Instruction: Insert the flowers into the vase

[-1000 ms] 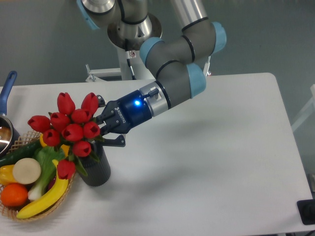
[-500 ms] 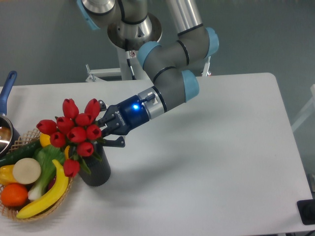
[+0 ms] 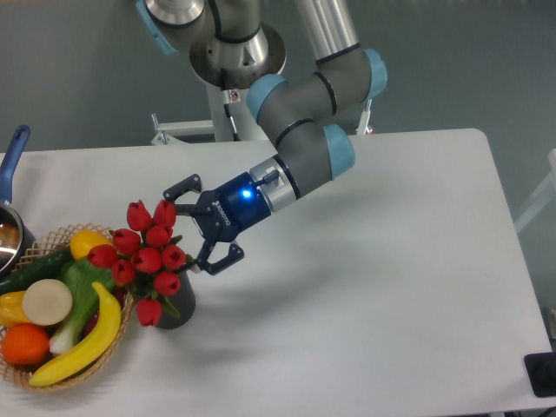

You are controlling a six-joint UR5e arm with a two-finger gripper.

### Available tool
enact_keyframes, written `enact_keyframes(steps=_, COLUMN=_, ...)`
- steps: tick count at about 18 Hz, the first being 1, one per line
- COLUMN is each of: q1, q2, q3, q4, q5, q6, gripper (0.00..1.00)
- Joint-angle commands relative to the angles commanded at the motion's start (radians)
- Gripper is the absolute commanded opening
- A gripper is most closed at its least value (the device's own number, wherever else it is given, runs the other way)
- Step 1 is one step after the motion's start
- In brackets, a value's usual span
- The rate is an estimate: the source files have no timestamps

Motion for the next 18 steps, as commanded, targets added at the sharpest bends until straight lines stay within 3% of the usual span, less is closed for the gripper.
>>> enact_keyframes(steps=6, q1=0.041, q2=0.049, q3=-0.011, q4=-0.002, q5=0.101, q6=-0.012, gripper=1.00)
enact_keyframes(steps=13, q1=0.224, q2=0.147, q3=-0.002, q4=-0.003, q5=0.149, q6=-0.014, gripper=1.00)
enact_keyframes(steps=15, q1=0.270, q2=0.176, q3=0.037, q4=-0.006, q5=0.278, q6=-0.017, gripper=1.00)
enact_keyframes(steps=18, q1=0.282, q2=0.183, q3=0.109, q4=-0.003, q5=0.528, q6=-0.018, gripper=1.00)
